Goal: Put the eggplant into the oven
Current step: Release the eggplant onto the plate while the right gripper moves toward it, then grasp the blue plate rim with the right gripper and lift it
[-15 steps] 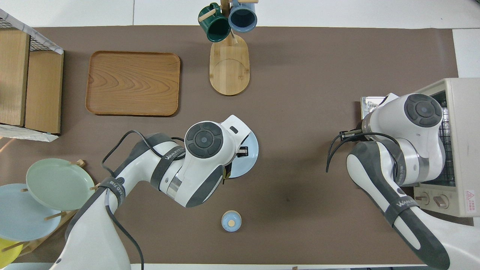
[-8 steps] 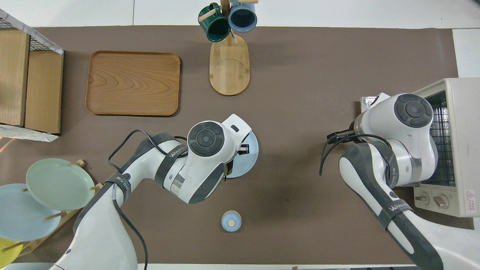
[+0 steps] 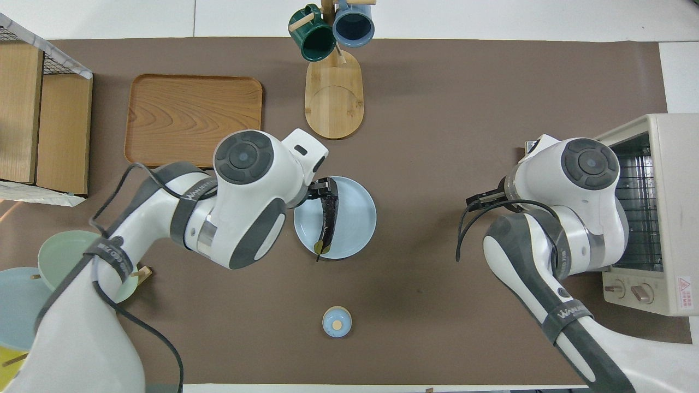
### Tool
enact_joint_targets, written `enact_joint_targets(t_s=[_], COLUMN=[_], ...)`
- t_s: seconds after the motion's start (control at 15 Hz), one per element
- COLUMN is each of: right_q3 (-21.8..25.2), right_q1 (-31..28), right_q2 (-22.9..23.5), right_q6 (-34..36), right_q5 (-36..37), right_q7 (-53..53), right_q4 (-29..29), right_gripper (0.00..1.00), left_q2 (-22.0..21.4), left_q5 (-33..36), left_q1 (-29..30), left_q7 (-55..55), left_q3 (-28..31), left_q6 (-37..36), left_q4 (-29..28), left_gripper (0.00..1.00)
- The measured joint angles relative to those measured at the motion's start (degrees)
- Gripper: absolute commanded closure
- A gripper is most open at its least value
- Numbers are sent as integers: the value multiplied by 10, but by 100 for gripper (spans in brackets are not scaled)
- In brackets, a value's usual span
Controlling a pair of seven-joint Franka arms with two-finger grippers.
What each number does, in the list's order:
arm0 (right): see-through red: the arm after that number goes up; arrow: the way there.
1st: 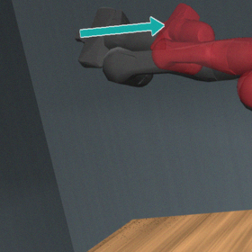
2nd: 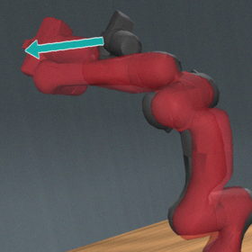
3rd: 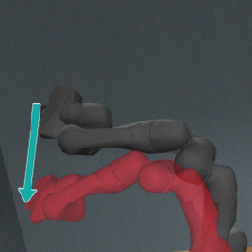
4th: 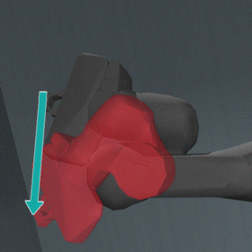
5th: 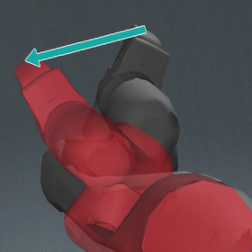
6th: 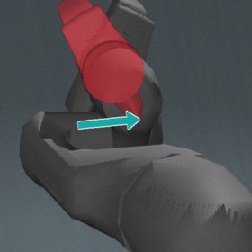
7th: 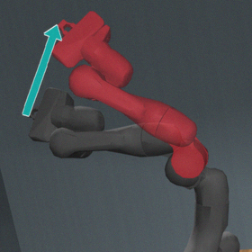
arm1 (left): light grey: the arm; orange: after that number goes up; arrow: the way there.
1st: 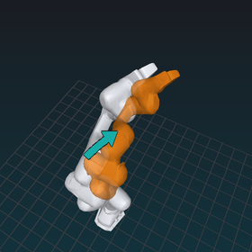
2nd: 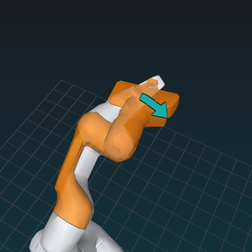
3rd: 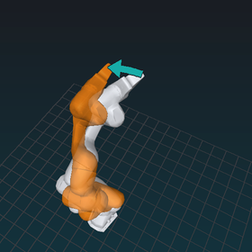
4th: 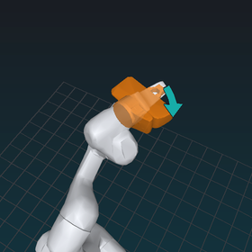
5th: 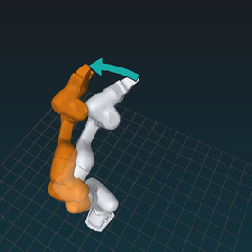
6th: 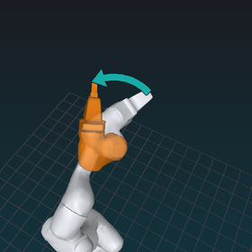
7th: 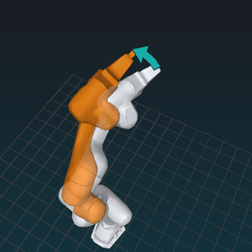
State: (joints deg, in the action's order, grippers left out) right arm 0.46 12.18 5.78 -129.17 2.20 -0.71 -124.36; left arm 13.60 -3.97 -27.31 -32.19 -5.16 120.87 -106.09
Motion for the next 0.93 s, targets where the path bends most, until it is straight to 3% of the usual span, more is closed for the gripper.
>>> enact_joint_targets(t_s=[0.2,0.47,0.73,0.93], right_q3=[-14,-20,-20,-19], right_q1=[68,188,268,296], right_q2=[1,42,191,263], right_q6=[6,53,100,54], right_q5=[-17,-30,-29,-27], right_q7=[-25,-165,-305,-327], right_q4=[45,158,354,385], right_gripper=[0,0,0,0], left_q2=[-28,-47,-68,-93], left_q5=[0,0,0,0], left_q1=[60,145,216,234], left_q7=[52,122,207,233], left_q3=[2,6,7,8], left_q6=[-69,-113,-145,-172], left_q4=[31,57,60,60], left_gripper=[0,0,0,0])
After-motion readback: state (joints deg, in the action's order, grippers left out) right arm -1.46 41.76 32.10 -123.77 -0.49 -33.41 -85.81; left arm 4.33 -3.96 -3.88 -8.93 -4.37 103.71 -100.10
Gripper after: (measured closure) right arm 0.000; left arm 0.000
